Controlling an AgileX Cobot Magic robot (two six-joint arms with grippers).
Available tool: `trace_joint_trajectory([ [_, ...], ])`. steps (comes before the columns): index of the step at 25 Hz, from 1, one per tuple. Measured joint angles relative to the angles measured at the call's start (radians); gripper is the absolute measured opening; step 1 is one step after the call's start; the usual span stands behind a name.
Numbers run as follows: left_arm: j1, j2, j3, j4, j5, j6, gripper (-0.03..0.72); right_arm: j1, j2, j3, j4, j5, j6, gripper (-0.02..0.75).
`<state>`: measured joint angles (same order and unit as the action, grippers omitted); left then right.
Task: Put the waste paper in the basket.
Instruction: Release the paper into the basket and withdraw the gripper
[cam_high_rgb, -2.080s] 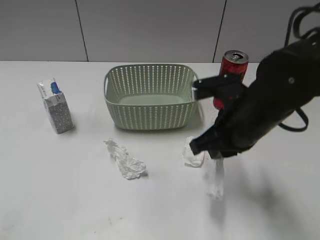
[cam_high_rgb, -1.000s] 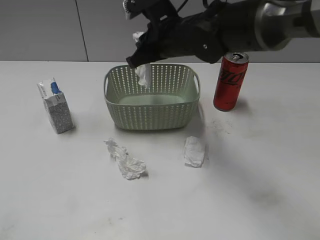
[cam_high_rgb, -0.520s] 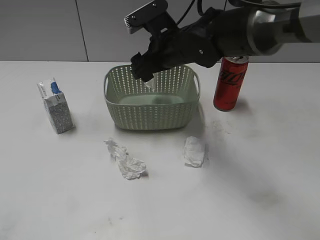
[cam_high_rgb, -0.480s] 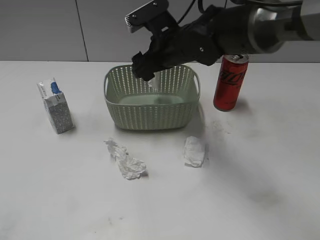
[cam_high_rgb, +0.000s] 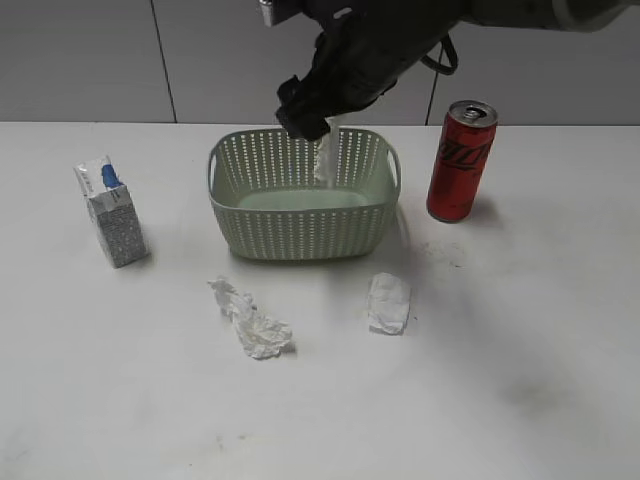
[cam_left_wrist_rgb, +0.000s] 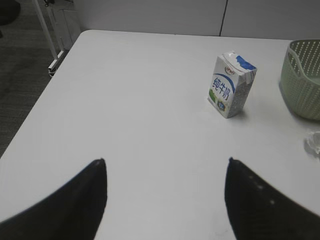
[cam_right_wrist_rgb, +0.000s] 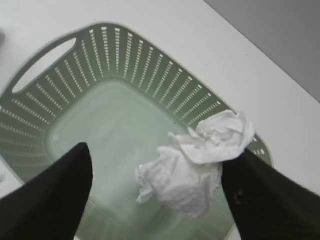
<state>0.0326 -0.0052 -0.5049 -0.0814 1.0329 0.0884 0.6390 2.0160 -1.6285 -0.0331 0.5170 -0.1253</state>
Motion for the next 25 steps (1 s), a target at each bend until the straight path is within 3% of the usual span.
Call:
trace_joint_trajectory([
  [7,0.000,0.000,0.000,0.002,0.000,0.000,0.538,-0.036,0.070,-0.151,0.089,0.211,-0.030,0.601],
  [14,0.000,0.000,0.000,0.003,0.000,0.000,0.538,-0.129,0.236,-0.399,0.296,0.448,0.031,0.659],
  [25,0.000,0.000,0.000,0.004,0.000,0.000,0.538,-0.132,0.314,-0.442,0.460,0.467,-0.058,0.666],
])
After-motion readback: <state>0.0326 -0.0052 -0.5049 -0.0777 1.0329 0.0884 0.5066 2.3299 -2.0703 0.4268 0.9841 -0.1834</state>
